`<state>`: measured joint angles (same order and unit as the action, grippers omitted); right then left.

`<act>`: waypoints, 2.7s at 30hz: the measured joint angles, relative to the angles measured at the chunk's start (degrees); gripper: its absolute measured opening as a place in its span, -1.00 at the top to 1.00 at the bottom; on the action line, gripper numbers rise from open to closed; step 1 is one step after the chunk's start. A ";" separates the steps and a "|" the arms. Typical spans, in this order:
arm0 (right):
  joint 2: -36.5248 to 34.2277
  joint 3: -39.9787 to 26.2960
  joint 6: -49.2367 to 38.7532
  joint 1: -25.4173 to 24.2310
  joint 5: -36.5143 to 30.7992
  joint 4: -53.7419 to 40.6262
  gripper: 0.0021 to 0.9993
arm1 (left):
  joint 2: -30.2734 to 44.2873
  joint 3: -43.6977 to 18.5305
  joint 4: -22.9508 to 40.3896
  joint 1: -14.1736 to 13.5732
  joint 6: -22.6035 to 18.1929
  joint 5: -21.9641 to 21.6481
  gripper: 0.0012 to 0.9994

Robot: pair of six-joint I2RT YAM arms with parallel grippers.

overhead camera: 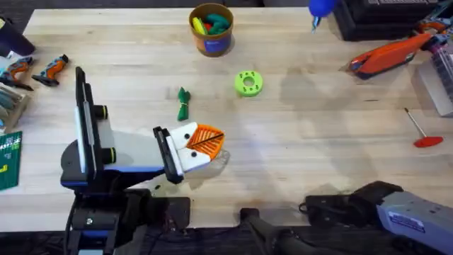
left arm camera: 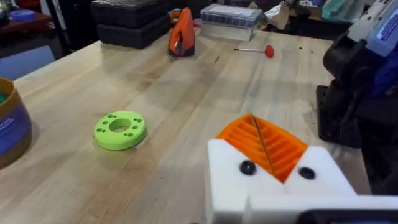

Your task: Pick up the gripper from the table and insert it into the empty holder that is missing its gripper. Then pick up a screw, insert it into the mounting hole, and use the screwdriver to tighten it. Finally, clean up the table by picking up the vegetable and placing it into the bucket.

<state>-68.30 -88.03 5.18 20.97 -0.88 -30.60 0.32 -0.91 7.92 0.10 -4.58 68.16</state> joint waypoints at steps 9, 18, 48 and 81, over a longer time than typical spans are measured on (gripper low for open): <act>1.04 13.62 6.15 0.02 15.00 27.64 0.95 | -0.01 0.00 0.00 -0.02 0.00 0.00 0.98; 0.18 35.98 18.16 0.02 28.42 64.06 0.95 | 0.00 0.00 0.00 0.00 0.00 0.00 0.98; -12.98 48.70 32.08 11.78 49.33 113.77 0.95 | 0.00 0.00 0.00 -0.02 0.02 0.00 0.98; -12.98 48.22 21.02 19.41 55.55 113.03 0.95 | 0.00 0.00 0.00 -0.02 0.00 0.02 0.98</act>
<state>-81.28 -39.81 26.20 40.38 54.67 82.43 0.32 -0.91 7.92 0.08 -4.58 68.18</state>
